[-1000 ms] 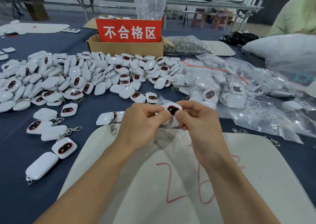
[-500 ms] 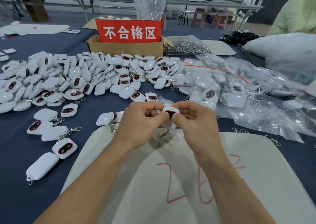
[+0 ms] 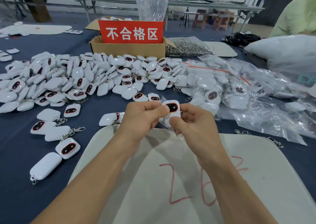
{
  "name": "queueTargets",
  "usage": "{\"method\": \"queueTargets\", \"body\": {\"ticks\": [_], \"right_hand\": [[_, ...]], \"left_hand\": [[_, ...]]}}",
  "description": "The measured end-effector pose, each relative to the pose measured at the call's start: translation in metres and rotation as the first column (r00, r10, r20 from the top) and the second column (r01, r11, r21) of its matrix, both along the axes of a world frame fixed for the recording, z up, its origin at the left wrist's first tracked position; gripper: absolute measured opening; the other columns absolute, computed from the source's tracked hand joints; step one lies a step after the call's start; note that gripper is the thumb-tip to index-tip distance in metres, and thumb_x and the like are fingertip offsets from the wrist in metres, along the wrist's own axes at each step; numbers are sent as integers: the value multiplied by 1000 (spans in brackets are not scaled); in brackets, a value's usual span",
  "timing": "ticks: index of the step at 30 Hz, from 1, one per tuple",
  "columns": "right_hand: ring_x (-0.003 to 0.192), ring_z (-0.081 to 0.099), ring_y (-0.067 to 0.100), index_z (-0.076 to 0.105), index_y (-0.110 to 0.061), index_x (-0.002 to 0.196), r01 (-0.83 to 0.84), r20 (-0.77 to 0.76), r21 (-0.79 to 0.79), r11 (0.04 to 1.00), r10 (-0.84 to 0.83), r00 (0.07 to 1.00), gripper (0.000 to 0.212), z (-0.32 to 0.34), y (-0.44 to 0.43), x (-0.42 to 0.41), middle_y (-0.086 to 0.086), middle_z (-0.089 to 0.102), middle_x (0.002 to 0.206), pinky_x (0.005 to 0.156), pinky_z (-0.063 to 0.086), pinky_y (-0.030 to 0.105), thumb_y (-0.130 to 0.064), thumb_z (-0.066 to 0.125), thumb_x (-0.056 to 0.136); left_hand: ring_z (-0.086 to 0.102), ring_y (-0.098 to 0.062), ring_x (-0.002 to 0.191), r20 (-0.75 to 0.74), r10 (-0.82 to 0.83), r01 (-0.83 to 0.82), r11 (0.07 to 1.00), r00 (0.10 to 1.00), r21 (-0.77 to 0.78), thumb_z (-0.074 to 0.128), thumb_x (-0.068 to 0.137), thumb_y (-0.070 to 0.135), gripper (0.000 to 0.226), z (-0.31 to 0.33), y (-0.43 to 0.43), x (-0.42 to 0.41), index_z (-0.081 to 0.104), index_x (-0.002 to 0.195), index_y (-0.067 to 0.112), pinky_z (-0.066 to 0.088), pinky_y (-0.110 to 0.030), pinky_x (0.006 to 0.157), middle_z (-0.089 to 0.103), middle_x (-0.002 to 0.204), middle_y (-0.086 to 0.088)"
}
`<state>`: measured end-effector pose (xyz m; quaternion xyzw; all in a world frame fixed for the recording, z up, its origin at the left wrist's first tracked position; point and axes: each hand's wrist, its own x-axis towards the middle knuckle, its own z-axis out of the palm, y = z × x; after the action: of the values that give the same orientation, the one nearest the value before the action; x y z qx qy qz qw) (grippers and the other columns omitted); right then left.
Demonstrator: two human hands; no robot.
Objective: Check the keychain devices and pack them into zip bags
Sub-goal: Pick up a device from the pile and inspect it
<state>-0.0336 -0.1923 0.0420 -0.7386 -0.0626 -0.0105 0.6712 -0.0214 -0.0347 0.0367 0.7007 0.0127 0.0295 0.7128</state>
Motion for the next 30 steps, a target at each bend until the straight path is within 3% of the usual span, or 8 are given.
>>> {"method": "queueTargets", "body": {"ticks": [2, 7, 13, 18, 22, 24, 27, 30], "right_hand": [[53, 52, 10, 76, -25, 90, -8, -8, -27, 1000, 8, 1000, 15, 0, -1, 1, -3, 65, 59, 53, 41, 17, -14, 70, 81], [47, 48, 10, 72, -10, 84, -1, -56, 60, 998, 4, 998, 12, 1, -2, 1, -2, 63, 58, 47, 38, 16, 2, 72, 83], [49, 49, 8, 73, -15, 83, 2, -60, 97, 995, 4, 998, 10, 1, -1, 0, -2, 65, 60, 49, 40, 16, -6, 74, 78], [68, 67, 9, 66, -30, 99, 159, 115, -93, 983, -148, 982, 29, -3, 3, -1, -8, 74, 83, 63, 50, 20, -10, 76, 81], [80, 67, 8, 63, -41, 106, 146, 251, -249, 957, -82, 965, 30, -7, 11, -5, -18, 72, 92, 68, 50, 17, -20, 76, 90], [71, 67, 8, 72, -33, 101, 95, 227, -210, 973, -46, 973, 18, -4, 9, -3, -10, 74, 86, 67, 53, 20, -19, 61, 102], [60, 67, 19, 75, -16, 83, -3, 52, 48, 999, 0, 999, 37, 2, 4, 0, 10, 75, 80, 58, 53, 27, -11, 47, 106], [58, 61, 23, 77, -17, 82, -81, -49, 207, 975, 93, 994, 43, 4, 2, 1, 15, 73, 81, 53, 47, 25, -10, 43, 107]], "left_hand": [[24, -12, 48, 3, -13, 13, 1000, 1000, -12, 81, 82, 19, 5, 2, -2, -1, 84, 79, 17, 25, -16, 44, 31, 49, 4], [23, -11, 48, 15, -20, 20, 1000, 1000, -17, 82, 82, 16, 4, 4, -3, -2, 84, 81, 13, 25, -15, 43, 31, 52, 1], [24, -11, 47, 21, -15, 16, 1000, 1000, -26, 81, 83, 13, 7, 3, -5, -2, 84, 78, 15, 26, -13, 43, 31, 51, 2], [39, -7, 47, 34, 174, -174, 985, 984, 18, 87, 80, 20, 13, -4, -6, 3, 82, 88, 11, 38, -18, 55, 48, 50, 11], [42, -12, 52, 90, 181, -180, 983, 979, -21, 93, 72, 26, 20, -6, -7, 2, 82, 84, 14, 40, -26, 58, 53, 58, 0], [51, -8, 50, 146, 143, -143, 990, 979, -10, 90, 73, 31, 15, -3, -6, 0, 80, 77, 20, 44, -19, 54, 63, 57, 5], [67, -5, 64, 163, 121, -117, 993, 979, -31, 85, 82, 19, 9, 1, -2, 0, 79, 85, 26, 52, -15, 66, 74, 70, 5], [69, -6, 71, 147, 81, -76, 996, 986, -39, 80, 86, 11, 22, 5, -3, -3, 82, 99, 29, 53, -17, 73, 77, 77, 4]]}}
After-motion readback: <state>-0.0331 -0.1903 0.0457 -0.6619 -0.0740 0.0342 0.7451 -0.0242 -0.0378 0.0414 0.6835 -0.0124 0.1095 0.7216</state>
